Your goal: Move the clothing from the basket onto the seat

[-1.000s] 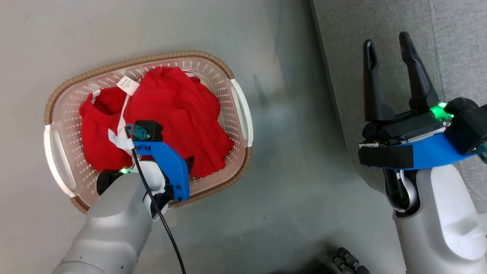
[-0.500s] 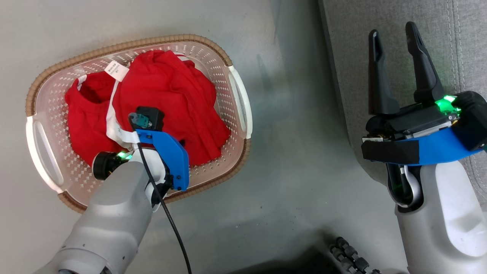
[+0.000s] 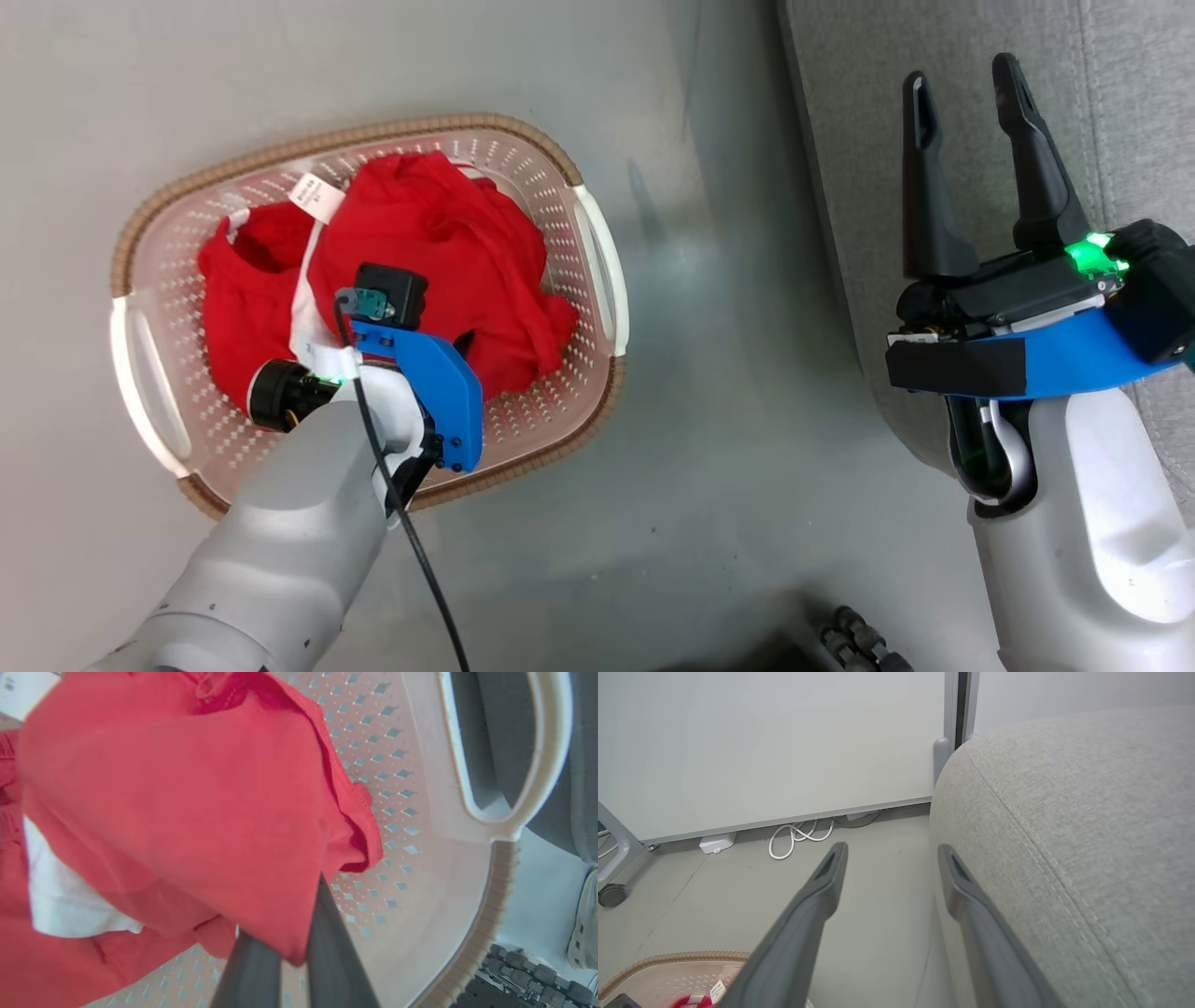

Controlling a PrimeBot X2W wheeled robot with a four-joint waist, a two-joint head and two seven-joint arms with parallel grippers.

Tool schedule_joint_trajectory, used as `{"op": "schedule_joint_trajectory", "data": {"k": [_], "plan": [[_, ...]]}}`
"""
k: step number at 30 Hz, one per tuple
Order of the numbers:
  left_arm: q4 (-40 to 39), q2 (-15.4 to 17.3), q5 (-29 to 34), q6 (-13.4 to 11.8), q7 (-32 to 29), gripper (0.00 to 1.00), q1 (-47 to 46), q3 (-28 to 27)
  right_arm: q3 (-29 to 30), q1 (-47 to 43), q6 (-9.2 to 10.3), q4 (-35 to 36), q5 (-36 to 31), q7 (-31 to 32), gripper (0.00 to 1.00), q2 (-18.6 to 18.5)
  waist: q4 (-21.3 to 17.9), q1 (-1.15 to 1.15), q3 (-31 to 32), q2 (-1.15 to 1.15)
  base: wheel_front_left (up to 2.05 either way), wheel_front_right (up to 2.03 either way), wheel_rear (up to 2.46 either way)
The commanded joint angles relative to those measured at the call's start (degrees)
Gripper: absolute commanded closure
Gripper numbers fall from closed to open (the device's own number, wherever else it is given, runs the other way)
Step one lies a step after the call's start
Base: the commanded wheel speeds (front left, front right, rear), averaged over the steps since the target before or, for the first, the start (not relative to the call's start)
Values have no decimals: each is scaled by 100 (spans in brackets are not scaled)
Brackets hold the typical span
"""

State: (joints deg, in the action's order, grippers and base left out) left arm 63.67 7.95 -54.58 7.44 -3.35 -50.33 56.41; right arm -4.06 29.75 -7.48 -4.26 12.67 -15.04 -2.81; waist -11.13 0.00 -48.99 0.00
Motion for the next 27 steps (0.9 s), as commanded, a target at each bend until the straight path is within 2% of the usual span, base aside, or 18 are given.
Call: {"op": "schedule_joint_trajectory", "data": {"k": [1,16,27], "plan": [[-50,57,-46,4,180,100,38,59,10,-22,-2,-24,-39,-23,0,-14,85,0,196,0,0,0,0],[-281,64,-437,4,1477,100,360,459,-41,-483,-2,-343,-217,-22,0,-15,525,0,1596,0,0,0,0],[-572,135,-501,4,1849,100,549,497,11,-1028,-2,-554,-303,-23,0,-15,695,0,2642,0,0,0,0]]}}
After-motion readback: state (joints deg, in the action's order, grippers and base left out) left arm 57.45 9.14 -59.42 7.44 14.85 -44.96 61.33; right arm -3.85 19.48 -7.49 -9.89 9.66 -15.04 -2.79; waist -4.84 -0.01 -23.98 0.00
